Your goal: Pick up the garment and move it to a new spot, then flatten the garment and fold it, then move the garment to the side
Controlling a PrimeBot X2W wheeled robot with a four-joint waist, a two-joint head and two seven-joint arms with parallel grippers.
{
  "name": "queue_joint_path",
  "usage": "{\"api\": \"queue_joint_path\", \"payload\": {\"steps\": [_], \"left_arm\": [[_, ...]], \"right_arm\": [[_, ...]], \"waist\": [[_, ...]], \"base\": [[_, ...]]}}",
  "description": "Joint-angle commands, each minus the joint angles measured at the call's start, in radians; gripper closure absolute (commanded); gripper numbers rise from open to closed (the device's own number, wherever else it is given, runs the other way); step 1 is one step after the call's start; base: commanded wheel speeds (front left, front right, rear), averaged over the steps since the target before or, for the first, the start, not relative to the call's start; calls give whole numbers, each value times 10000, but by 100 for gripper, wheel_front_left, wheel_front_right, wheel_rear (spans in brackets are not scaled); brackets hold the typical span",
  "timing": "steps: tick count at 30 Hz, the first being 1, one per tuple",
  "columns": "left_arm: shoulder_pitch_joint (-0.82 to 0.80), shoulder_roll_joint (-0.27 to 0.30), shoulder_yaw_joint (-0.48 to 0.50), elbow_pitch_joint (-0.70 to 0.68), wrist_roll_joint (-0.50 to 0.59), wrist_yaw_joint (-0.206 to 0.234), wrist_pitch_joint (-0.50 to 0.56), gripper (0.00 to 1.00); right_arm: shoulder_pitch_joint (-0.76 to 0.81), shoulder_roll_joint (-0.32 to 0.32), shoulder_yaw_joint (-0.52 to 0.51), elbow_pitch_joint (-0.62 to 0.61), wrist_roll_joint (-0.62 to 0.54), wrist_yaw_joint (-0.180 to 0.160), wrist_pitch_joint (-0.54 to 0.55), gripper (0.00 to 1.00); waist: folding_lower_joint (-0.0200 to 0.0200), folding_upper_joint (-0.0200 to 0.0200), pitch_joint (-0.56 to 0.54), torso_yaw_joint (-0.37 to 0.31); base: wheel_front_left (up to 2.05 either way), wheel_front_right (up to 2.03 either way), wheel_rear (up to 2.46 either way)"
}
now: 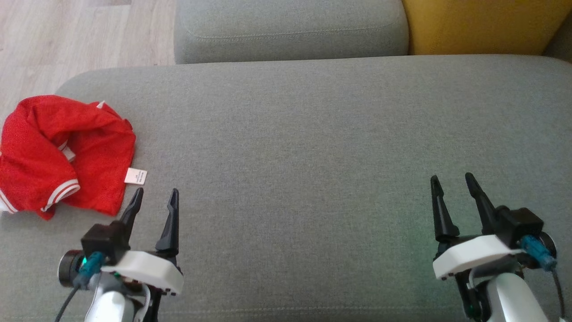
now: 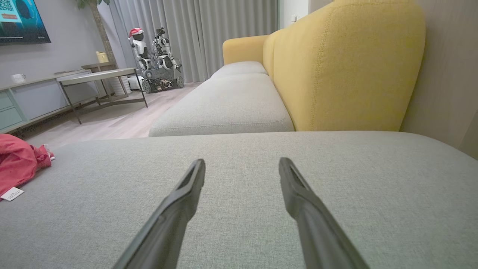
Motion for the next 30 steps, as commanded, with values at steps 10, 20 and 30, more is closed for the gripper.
{"api": "queue_joint_path", "payload": {"steps": [10,20,30], "left_arm": [[-546,155,282,-108,1099,41,-418,0],[-534,-118,674,55,907,-36,-471,0],[-620,-254,833,384,857,-158,-471,0]], "right_arm": [[-471,56,227,-250,-973,-7,-385,0],[-428,79,115,-209,-585,-7,-377,0],[-421,82,106,-174,-388,-7,-379,0]], "waist": [[0,0,-19,23],[0,0,-22,32],[0,0,7,45]], "base": [[0,0,0],[0,0,0],[0,0,0]]}}
